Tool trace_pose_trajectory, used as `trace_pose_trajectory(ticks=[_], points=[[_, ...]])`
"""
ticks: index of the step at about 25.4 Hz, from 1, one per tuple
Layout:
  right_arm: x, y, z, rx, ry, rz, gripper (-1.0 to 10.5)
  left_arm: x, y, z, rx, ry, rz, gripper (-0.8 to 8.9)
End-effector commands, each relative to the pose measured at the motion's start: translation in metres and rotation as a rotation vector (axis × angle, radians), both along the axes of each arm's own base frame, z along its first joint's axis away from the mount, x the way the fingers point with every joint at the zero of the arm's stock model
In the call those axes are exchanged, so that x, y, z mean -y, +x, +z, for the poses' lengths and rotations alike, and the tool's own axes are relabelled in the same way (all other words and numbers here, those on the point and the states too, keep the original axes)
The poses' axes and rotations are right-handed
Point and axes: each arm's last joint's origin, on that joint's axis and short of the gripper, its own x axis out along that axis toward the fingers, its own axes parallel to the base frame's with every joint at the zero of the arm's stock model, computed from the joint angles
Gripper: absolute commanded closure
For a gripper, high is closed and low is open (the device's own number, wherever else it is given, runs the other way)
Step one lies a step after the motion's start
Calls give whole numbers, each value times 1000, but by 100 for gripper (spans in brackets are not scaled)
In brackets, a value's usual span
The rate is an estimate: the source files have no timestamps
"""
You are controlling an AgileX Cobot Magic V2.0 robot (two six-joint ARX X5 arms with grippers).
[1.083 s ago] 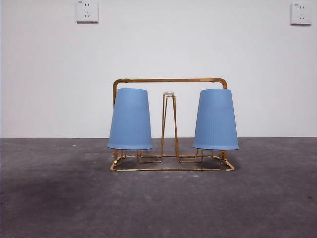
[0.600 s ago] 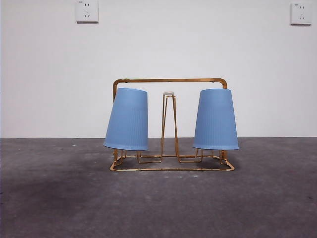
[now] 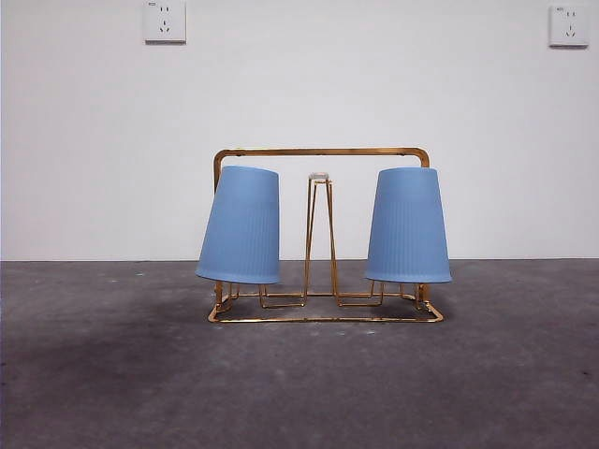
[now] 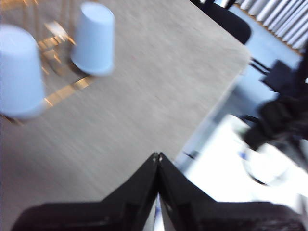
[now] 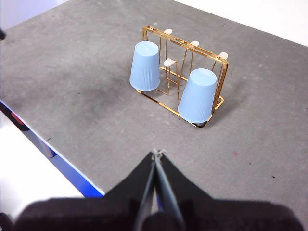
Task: Pick up cup 1,put cup 1 in the cup rack,pick up cup 2,put cup 2 in the cup rack
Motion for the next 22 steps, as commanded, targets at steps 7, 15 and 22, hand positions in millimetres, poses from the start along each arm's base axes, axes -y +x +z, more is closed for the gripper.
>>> trace_pose_trajectory(ticks=[7, 15, 22], points=[[0, 0, -3, -22, -16, -9, 944, -4, 31, 33, 610, 124, 325, 817], [0, 0, -3, -22, -16, -8, 944, -47, 26, 42, 791, 204, 433, 817], [0, 0, -3, -22, -16, -9, 944, -69, 17, 3, 844, 281, 594, 817]])
